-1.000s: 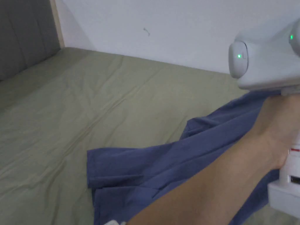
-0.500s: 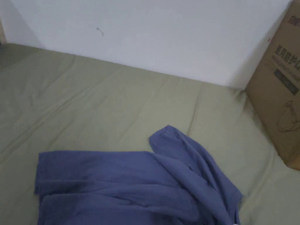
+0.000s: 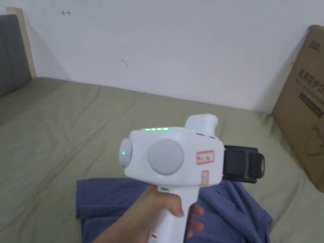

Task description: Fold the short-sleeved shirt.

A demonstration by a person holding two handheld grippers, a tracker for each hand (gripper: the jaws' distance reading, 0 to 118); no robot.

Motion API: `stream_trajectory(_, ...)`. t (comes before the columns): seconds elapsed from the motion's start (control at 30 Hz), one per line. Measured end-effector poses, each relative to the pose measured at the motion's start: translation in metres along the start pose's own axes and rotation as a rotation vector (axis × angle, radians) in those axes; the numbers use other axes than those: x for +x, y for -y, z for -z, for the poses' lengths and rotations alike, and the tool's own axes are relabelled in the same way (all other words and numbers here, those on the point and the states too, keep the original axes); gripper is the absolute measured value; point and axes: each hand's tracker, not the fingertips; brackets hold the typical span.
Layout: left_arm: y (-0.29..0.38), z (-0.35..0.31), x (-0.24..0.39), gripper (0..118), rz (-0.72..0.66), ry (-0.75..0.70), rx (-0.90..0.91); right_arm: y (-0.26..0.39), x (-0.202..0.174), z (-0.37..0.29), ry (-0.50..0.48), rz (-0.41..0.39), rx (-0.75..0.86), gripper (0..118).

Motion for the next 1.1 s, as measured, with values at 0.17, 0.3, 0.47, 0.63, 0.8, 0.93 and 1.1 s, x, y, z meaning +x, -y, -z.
stream_trajectory(0.17, -0.012, -0.047, -0.107, 0, -0.224, -0.376, -0.12, 0.005, -0.021, 0.002, -0.058, -0.004, -0.007, 0)
stream_trajectory(0.3, 0.008, -0.039, -0.203, 0, -0.421, -0.501, -0.316, 0.013, -0.035, 0.015, -0.09, -0.015, -0.047, 0)
stream_trajectory(0.47, 0.025, -0.004, -0.287, 0, -0.58, -0.649, -0.486, 0.025, -0.046, 0.043, -0.087, -0.037, -0.102, 0)
stream_trajectory(0.63, 0.03, 0.032, -0.314, 118, -0.547, -0.627, -0.503, 0.04, -0.059, 0.077, -0.09, -0.055, -0.166, 0)
stream_trajectory(0.8, 0.034, 0.076, -0.32, 114, -0.445, -0.632, -0.513, 0.05, -0.076, 0.1, -0.115, -0.077, -0.202, 0)
stream_trajectory(0.93, 0.036, 0.086, -0.319, 68, -0.394, -0.703, -0.553, 0.048, -0.085, 0.111, -0.139, -0.098, -0.205, 0)
stream_trajectory(1.1, 0.033, 0.068, -0.298, 4, -0.284, -0.718, -0.537, 0.017, -0.09, 0.136, -0.207, -0.118, -0.158, 0)
